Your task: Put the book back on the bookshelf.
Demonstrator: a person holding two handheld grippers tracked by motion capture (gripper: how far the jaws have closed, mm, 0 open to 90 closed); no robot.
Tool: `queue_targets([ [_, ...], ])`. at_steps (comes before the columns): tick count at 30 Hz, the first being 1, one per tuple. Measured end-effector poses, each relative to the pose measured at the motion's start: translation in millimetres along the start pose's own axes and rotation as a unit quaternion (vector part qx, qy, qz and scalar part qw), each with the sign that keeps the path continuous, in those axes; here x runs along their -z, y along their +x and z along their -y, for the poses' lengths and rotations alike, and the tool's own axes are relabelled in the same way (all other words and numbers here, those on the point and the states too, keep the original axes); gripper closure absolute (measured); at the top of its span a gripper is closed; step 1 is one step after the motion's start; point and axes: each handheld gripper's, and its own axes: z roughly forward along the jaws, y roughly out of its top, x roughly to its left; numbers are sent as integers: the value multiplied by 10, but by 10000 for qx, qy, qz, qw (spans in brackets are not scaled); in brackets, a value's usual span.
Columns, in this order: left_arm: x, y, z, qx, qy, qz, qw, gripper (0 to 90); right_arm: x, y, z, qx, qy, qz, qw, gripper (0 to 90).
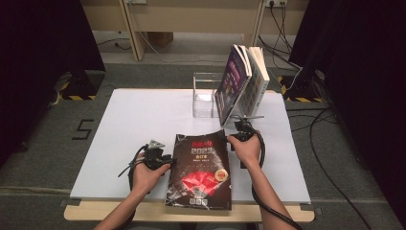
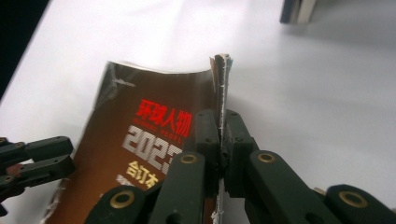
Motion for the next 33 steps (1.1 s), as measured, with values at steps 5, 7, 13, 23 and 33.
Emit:
queue_targets([
  [5,120,63,-6,20,-147,-44,9999,596,80,93,-11,76,-144,-56,9999,871],
  [7,152,92,12,11,-165,-53,9998,570,107,115,-13,87,-174,-72,9998,871],
  [13,209,173,93,73,-185,-164,9997,537,209,179,-23,139,-371,-73,9992,871],
  [23,230,190,94,74,-258,-156,9995,511,448,245,-80,235,-807,-45,9965,872],
  [33,221,181,90,99,-271,-136,9995,485,671,268,-121,230,-1170,-21,9929,872],
])
